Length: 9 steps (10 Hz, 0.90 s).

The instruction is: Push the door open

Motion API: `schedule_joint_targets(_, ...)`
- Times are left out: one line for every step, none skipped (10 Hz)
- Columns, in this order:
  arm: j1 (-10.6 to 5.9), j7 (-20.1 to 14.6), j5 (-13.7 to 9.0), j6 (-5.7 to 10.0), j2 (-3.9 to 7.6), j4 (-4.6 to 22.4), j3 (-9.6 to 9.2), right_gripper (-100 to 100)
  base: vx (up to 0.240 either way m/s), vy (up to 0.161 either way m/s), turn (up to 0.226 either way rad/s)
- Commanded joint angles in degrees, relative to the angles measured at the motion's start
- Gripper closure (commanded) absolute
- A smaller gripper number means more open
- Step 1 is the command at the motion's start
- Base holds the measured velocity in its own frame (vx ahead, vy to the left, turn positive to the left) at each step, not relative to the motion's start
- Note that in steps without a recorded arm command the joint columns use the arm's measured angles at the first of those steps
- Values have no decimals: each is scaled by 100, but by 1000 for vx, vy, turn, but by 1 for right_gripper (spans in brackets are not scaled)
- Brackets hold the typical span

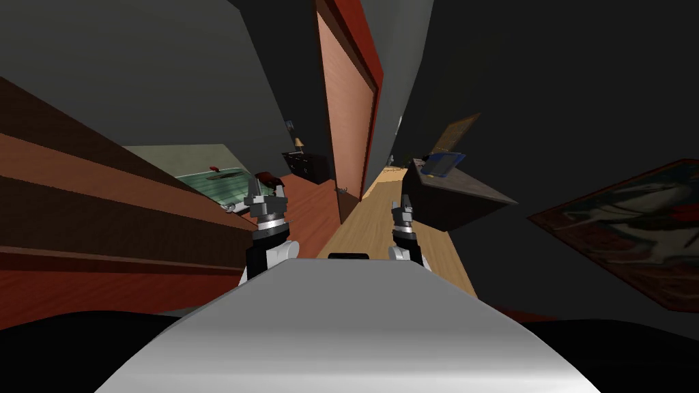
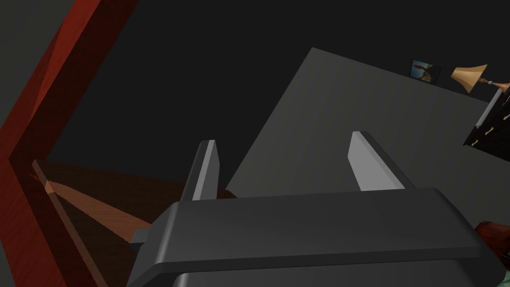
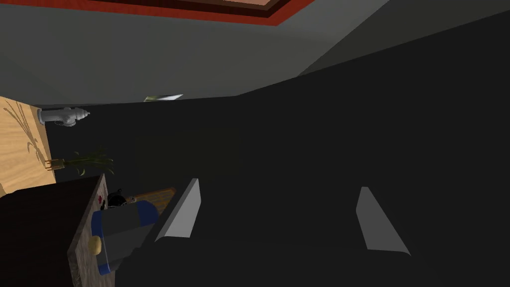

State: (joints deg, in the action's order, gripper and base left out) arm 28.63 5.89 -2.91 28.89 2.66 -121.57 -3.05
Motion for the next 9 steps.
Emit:
schedule_joint_targets(-54,-93,92,62,52,225,-124,-100,160,-59,84)
schedule_joint_targets(-73,-123,123,87,68,312,-167,-100,138,-43,71)
schedule_joint_targets(-113,-185,190,140,102,493,-257,-100,136,-39,95)
schedule_joint_targets(-136,-220,226,170,119,593,-307,-100,135,-35,71)
schedule_joint_targets(-180,-290,300,229,153,794,-407,-100,142,-28,86)
schedule_joint_targets(-202,-324,337,259,171,894,-457,-100,144,-39,76)
schedule_joint_targets(-227,-362,377,291,188,1004,-511,-100,131,-40,51)
schedule_joint_targets(-251,-401,418,324,205,1115,-566,-100,119,-27,56)
schedule_joint_targets(-276,-439,459,357,222,1226,-622,-100,102,-38,61)
